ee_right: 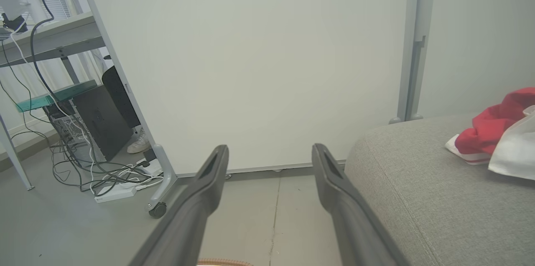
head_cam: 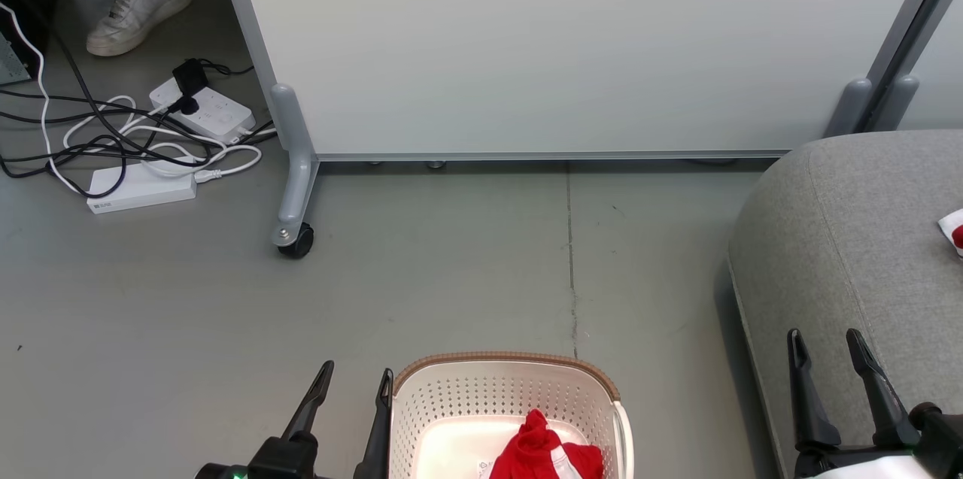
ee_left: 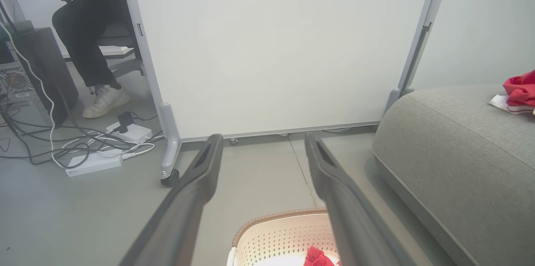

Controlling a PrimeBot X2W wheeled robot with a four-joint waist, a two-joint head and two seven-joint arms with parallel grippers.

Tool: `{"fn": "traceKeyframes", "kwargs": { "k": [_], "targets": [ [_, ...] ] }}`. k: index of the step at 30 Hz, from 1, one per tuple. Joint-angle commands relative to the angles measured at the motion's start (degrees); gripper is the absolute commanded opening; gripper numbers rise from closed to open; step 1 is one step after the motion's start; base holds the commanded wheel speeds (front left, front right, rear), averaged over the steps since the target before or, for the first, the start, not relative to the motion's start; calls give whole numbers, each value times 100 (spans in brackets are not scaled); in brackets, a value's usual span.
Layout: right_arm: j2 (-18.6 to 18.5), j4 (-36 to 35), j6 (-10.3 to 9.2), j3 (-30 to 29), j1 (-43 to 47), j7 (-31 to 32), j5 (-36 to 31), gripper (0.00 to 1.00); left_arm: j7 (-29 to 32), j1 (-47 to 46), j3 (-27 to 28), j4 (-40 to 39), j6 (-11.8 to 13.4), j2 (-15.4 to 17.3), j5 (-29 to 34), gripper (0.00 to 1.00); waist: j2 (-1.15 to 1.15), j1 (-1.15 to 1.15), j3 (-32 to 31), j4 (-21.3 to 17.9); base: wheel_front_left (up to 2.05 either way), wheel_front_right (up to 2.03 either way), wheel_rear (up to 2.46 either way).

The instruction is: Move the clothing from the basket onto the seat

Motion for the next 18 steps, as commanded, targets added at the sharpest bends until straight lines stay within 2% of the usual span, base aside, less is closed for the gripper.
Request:
{"fn": "traceKeyframes", "kwargs": {
  "k": [1, 8, 11, 18],
  "targets": [
    [-15, -4, 13, -37, -49, -25, -11, 100, 2, -80, 7, 21, 10, 23, -19, 100, 0, 0, 7, 5, 0, 0, 0],
    [-16, 21, 13, 39, -71, -25, -27, 100, 2, -131, 8, -9, 40, 21, -43, 100, 0, 0, 18, 31, 0, 0, 0],
    [-15, 69, 13, 21, -99, -26, 255, 100, 2, -123, 10, -18, 42, 22, -61, 100, 0, 0, 12, 27, 0, 0, 0],
    [-17, 99, 13, -10, -154, -25, 464, 100, 2, -133, -28, 17, 49, 22, -65, 100, 0, 0, 10, -1, 0, 0, 0]
  ]
}}
